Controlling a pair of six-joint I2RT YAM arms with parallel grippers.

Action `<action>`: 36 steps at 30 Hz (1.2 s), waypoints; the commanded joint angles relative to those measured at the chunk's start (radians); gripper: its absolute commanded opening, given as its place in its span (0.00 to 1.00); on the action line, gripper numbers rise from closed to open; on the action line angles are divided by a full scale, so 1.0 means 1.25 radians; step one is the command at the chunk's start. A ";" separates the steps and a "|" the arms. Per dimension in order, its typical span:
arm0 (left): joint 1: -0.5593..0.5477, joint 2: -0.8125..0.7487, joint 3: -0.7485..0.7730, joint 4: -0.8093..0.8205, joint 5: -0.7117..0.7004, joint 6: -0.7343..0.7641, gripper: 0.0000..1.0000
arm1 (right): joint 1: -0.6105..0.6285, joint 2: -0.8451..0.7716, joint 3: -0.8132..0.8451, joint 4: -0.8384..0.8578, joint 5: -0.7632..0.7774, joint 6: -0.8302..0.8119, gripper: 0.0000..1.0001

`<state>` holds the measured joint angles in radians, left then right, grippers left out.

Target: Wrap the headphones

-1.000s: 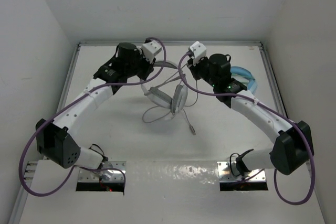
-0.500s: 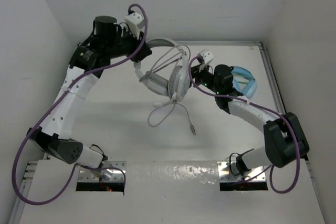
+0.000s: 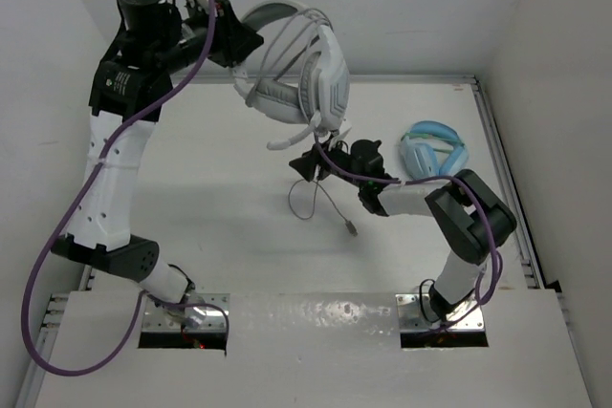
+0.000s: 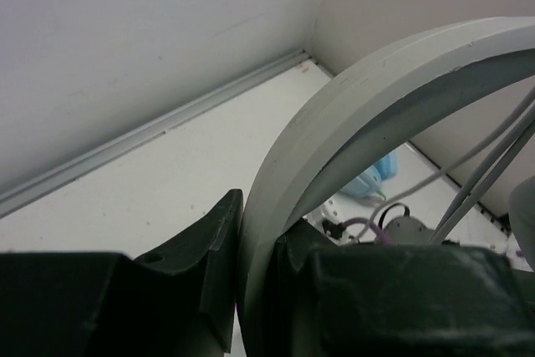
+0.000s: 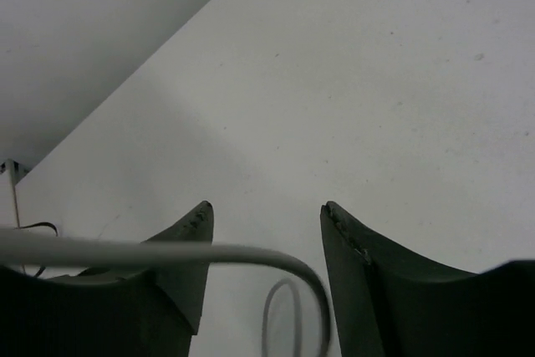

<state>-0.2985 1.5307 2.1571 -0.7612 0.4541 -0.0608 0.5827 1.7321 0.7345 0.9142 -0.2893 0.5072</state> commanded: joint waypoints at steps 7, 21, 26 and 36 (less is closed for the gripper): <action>0.117 0.005 0.088 0.073 0.046 -0.216 0.00 | 0.047 0.084 0.014 0.096 0.116 0.083 0.25; 0.231 0.012 -0.099 0.231 0.012 -0.311 0.00 | 0.228 0.092 0.258 -0.455 0.128 -0.146 0.00; 0.231 -0.019 -0.285 0.309 -0.042 -0.217 0.00 | 0.390 0.113 0.293 -0.492 0.214 -0.188 0.00; 0.230 -0.077 -0.609 0.458 -0.157 -0.075 0.00 | 0.458 0.180 0.514 -0.658 0.115 -0.236 0.00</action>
<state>-0.0158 1.5311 1.4147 -0.3824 0.2947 -0.1802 1.1603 1.9633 1.2949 0.1524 -0.1062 0.2546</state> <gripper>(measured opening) 0.159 0.001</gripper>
